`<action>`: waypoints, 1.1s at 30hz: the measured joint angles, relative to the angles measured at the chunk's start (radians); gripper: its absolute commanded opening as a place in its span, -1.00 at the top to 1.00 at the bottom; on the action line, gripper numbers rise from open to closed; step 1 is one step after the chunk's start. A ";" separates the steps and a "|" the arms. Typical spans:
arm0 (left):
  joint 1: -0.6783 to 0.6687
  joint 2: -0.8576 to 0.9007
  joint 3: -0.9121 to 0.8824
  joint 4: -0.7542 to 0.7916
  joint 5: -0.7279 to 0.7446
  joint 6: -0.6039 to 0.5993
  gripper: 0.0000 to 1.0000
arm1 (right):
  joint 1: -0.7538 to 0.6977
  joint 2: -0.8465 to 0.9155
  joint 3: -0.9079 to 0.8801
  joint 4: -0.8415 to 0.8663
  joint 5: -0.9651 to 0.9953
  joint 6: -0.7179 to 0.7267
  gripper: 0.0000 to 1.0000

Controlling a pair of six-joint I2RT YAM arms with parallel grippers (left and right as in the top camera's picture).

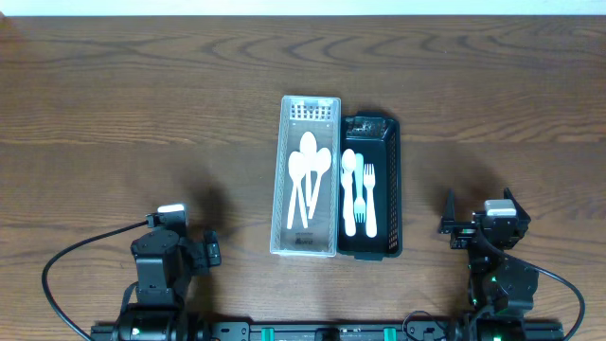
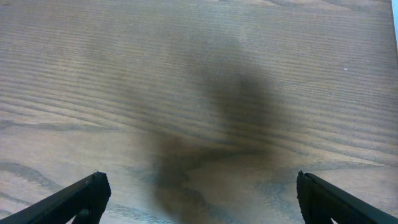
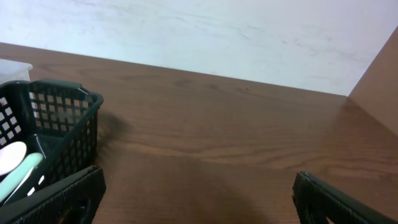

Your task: Pack container

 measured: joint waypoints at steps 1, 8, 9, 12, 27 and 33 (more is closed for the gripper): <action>0.000 -0.002 0.000 -0.001 0.000 0.000 -0.96 | 0.000 0.000 0.000 0.000 0.000 0.000 -0.99; -0.047 -0.182 -0.001 -0.010 0.006 0.001 -0.95 | 0.000 0.000 0.000 0.000 0.000 0.000 -0.98; -0.060 -0.218 -0.005 0.012 0.012 0.000 -0.96 | 0.000 0.000 0.000 0.000 0.000 0.000 -0.98; -0.090 -0.315 -0.039 0.137 0.037 0.001 -0.96 | 0.000 0.000 0.000 0.000 0.000 0.000 -0.98; -0.103 -0.349 -0.294 0.615 0.188 0.023 -0.96 | 0.000 0.000 0.000 0.000 0.000 0.003 -0.99; -0.103 -0.349 -0.294 0.616 0.195 0.019 -0.96 | 0.000 0.000 0.000 0.000 0.000 0.003 -0.98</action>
